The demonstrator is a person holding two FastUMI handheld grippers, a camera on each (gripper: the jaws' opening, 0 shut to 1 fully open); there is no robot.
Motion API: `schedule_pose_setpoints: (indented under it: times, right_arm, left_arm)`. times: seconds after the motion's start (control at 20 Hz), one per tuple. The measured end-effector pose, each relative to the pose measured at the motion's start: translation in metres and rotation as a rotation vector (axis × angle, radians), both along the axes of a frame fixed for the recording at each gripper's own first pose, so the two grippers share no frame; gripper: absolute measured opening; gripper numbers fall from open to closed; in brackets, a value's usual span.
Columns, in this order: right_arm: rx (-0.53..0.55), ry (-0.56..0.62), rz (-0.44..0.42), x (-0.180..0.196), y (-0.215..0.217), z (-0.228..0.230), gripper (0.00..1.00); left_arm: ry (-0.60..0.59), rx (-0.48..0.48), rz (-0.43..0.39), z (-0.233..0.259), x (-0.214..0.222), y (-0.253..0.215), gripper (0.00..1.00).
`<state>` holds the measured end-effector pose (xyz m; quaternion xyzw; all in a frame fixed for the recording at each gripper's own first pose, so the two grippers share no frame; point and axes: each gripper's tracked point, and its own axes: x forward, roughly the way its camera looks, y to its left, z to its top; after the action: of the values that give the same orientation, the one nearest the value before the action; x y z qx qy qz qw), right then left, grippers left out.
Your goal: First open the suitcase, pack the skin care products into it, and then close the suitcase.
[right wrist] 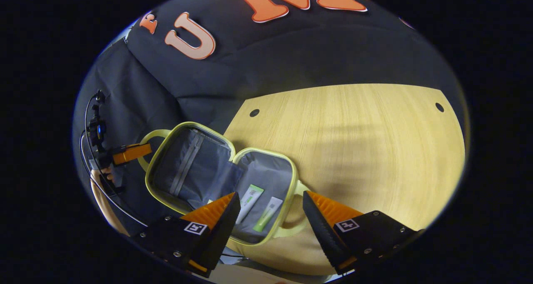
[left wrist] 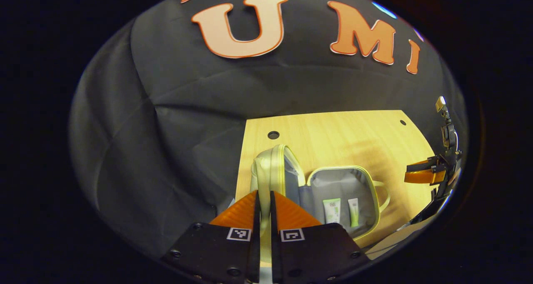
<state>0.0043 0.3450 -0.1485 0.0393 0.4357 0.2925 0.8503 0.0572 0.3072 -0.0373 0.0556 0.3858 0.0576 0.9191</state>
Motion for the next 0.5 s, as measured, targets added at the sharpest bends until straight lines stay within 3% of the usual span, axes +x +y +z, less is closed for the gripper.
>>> schedule_pose_setpoints:
  times: [0.5]
  right_arm:
    - [0.021,-0.034,-0.011,-0.007,-0.115,0.021,0.96]
  left_arm:
    - [0.010,0.039,-0.054,-0.003,0.006,-0.150,0.12]
